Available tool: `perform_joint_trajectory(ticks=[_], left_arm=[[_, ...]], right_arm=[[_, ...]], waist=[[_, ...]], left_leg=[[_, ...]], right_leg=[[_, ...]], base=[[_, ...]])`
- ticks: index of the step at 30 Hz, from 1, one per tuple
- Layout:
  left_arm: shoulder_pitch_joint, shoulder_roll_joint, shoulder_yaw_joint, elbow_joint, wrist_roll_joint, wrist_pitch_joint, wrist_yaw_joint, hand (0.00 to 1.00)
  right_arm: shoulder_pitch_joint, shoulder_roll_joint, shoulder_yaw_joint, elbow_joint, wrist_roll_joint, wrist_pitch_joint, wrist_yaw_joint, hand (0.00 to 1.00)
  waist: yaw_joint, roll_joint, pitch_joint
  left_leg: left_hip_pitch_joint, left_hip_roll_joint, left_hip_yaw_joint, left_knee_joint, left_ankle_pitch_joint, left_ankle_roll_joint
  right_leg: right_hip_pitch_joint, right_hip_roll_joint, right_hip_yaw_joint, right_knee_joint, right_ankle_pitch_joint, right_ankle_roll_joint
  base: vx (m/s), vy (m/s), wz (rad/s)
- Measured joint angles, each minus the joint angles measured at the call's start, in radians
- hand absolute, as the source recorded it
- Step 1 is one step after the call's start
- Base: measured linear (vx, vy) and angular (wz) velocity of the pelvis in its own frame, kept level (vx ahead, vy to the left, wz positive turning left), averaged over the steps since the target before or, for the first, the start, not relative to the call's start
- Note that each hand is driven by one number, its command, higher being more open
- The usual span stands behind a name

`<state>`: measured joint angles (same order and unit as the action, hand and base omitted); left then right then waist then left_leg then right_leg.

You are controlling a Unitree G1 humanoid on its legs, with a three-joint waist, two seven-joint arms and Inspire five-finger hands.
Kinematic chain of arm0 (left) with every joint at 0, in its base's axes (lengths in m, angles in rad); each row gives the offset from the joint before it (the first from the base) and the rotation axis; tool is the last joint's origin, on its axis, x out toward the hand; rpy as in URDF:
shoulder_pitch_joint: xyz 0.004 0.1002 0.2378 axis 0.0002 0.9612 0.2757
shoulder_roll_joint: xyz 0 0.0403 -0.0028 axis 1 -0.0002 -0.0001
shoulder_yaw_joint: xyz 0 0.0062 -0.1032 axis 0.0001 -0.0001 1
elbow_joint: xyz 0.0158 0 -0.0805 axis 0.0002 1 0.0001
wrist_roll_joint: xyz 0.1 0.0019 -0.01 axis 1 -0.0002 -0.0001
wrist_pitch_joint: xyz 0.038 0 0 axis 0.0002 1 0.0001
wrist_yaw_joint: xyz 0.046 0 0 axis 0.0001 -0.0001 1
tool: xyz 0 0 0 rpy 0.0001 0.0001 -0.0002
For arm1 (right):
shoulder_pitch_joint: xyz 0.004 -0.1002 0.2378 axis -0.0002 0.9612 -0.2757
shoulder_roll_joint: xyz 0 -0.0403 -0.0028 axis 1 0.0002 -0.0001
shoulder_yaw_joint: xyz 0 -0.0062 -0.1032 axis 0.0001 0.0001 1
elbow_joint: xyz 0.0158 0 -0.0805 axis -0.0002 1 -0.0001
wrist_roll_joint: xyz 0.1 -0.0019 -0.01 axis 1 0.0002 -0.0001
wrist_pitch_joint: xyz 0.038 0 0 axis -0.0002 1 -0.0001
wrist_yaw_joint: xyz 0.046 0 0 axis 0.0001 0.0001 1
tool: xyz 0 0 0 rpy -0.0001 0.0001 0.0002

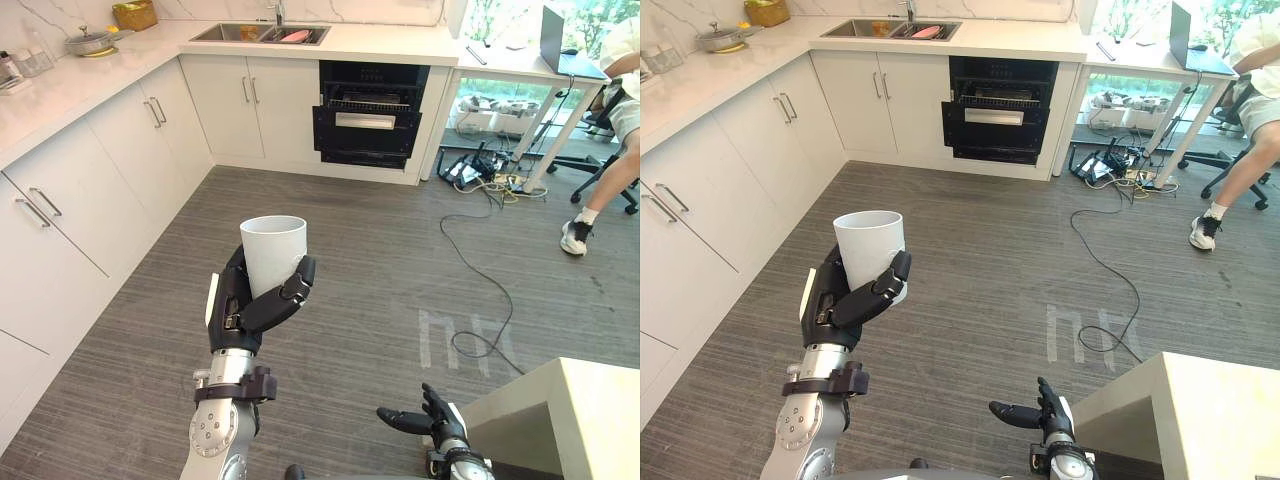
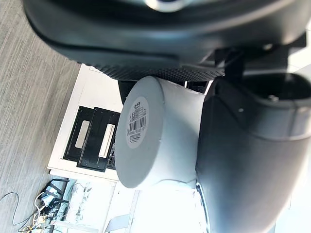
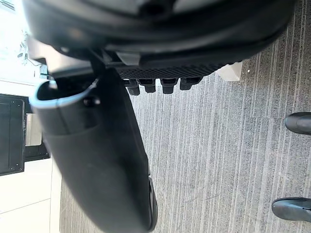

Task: Walk over to the sink, pick up the cup, carry it to the dishwasher, place the cup inside the dishwasher, then close the dishwasher door

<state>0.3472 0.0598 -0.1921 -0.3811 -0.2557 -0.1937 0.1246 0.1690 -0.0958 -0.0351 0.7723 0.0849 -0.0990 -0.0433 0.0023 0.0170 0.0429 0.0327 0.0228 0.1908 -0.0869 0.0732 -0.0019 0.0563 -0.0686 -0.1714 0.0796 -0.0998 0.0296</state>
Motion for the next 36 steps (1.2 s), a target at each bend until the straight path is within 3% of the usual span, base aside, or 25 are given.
perform_joint_trajectory(ticks=[5,13,18,20,25,28,29,32,33,36], left_arm=[[-0.002,0.007,-0.001,0.009,-0.002,-0.001,-0.001,0.00],[-0.012,0.026,0.000,0.216,-0.043,0.037,-0.003,0.00],[-0.016,0.030,0.000,0.220,-0.050,0.042,-0.002,0.00],[-0.031,0.031,0.000,0.218,-0.051,0.041,0.000,0.00],[-0.046,0.025,0.003,0.133,-0.060,0.040,0.003,0.00],[-0.058,0.017,-0.012,0.072,-0.059,0.036,0.002,0.00],[-0.060,0.009,-0.013,0.052,-0.059,0.035,0.001,0.00],[-0.070,0.031,-0.013,0.020,-0.059,0.028,0.005,0.00],[-0.075,0.039,-0.014,0.021,-0.058,0.025,0.007,0.00],[-0.082,0.039,-0.013,0.021,-0.058,0.005,0.026,0.00]], right_arm=[[0.000,0.000,0.000,0.001,0.000,0.000,-0.003,1.00],[-0.047,0.009,0.000,0.047,0.009,0.021,-0.036,1.00],[-0.094,0.013,0.001,0.028,0.008,0.021,-0.050,1.00],[-0.106,0.013,0.001,0.013,0.008,0.021,-0.053,1.00],[-0.131,0.004,0.002,-0.044,-0.015,0.020,-0.075,1.00],[-0.135,-0.015,0.001,-0.045,-0.043,0.022,-0.086,1.00],[-0.135,-0.026,0.001,-0.044,-0.051,0.024,-0.087,1.00],[-0.118,-0.015,0.003,-0.048,-0.068,0.030,-0.088,1.00],[-0.102,-0.006,0.005,-0.049,-0.071,0.032,-0.084,1.00],[-0.102,0.008,0.006,-0.049,-0.071,0.032,-0.079,1.00]], waist=[[-0.001,0.000,0.000],[0.006,0.001,0.012],[0.010,-0.002,0.034],[0.012,-0.006,0.038],[0.029,-0.016,0.056],[0.025,-0.017,0.073],[0.020,-0.006,0.086],[0.004,-0.020,0.107],[0.003,-0.015,0.108],[0.000,-0.011,0.110]], left_leg=[[-0.005,-0.002,-0.010,-0.002,0.004,0.001],[-0.046,0.000,-0.048,-0.005,0.021,-0.001],[-0.070,0.001,-0.040,0.000,0.019,-0.002],[-0.095,0.002,-0.034,0.030,0.001,0.001],[-0.158,0.014,0.011,0.199,-0.121,0.005],[-0.172,-0.003,0.009,0.274,-0.204,0.019],[-0.158,-0.007,0.001,0.299,-0.227,0.025],[-0.088,-0.035,-0.046,0.304,-0.259,0.059],[-0.057,-0.035,-0.073,0.305,-0.287,0.066],[-0.021,-0.025,-0.120,0.298,-0.305,0.050]], right_leg=[[-0.002,0.001,-0.012,-0.001,0.000,0.000],[-0.010,0.006,-0.053,-0.049,0.024,-0.002],[-0.032,0.007,-0.045,-0.053,0.028,-0.001],[-0.044,0.005,-0.039,-0.053,0.029,0.000],[-0.053,-0.005,0.006,-0.047,0.020,0.010],[-0.114,-0.050,0.007,0.149,-0.081,0.052],[-0.168,-0.072,0.005,0.314,-0.104,0.071],[-0.262,-0.120,0.013,0.639,-0.082,0.055],[-0.292,-0.112,0.030,0.700,-0.135,0.031],[-0.371,-0.077,0.025,0.640,-0.182,0.012]], base=[[0.00,0.000,0.05],[-0.02,-0.004,0.14],[0.01,0.005,-0.04],[0.06,0.018,-0.16],[0.08,0.034,-0.26],[0.11,0.100,0.07],[0.14,0.151,0.23],[0.23,0.123,0.46],[0.29,0.062,0.60],[0.34,0.010,0.56]])
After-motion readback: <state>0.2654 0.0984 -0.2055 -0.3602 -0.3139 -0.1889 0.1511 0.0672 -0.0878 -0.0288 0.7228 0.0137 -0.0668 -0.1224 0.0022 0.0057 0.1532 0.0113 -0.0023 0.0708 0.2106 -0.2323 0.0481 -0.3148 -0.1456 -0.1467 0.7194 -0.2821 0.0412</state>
